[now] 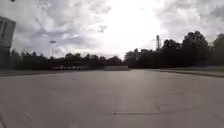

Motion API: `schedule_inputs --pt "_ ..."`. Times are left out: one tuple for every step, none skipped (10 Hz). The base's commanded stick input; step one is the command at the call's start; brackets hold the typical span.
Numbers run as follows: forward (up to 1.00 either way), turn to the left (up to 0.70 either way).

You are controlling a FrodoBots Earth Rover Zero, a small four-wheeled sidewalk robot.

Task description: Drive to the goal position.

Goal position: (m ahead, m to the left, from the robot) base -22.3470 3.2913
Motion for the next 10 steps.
schedule_inputs --pt "1.0 -0.31" --pt "1.0 -0.16" --pt "1.0 0.0" --pt "1.0 0.0" --pt "1.0 0.0" --pt "1.0 0.0" --pt "1.0 0.0" --pt "1.0 0.0" --pt "1.0 -0.04" --pt "1.0 -0.33"
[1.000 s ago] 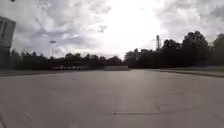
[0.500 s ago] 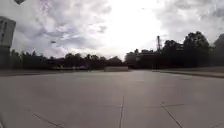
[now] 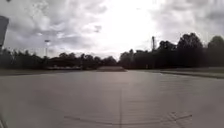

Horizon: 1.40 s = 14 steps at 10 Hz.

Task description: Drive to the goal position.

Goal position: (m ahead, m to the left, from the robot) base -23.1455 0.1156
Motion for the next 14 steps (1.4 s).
schedule_inputs --pt "1.0 -0.4" --pt "1.0 -0.4" --pt "1.0 -0.39" --pt "1.0 -0.1" --pt "1.0 0.0" --pt "1.0 0.0" --pt "1.0 0.0" --pt "1.0 -0.11" --pt "1.0 -0.4" --pt "1.0 -0.4" --pt "1.0 -0.4" --pt "1.0 -0.24" --pt "1.0 -0.06" --pt "1.0 -0.01"
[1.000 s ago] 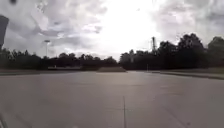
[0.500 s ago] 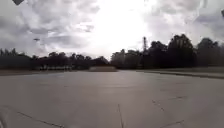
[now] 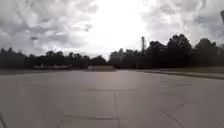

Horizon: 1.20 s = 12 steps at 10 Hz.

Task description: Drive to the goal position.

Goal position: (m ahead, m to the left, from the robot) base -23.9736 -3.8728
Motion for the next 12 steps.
schedule_inputs --pt "1.0 0.0" --pt "1.0 0.0" --pt "1.0 0.0" --pt "1.0 0.0" --pt "1.0 0.0" --pt "1.0 0.0" --pt "1.0 -0.03" --pt "1.0 -0.11" --pt "1.0 -0.18" --pt "1.0 -0.34" --pt "1.0 -0.31" --pt "1.0 -0.11"
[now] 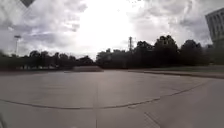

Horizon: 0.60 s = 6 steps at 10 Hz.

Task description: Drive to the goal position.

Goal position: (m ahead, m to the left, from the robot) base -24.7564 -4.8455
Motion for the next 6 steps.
schedule_inputs --pt "1.0 0.0" --pt "1.0 0.0" --pt "0.24 0.33" --pt "0.02 0.91" --pt "0.0 1.0" --pt "0.0 1.0"
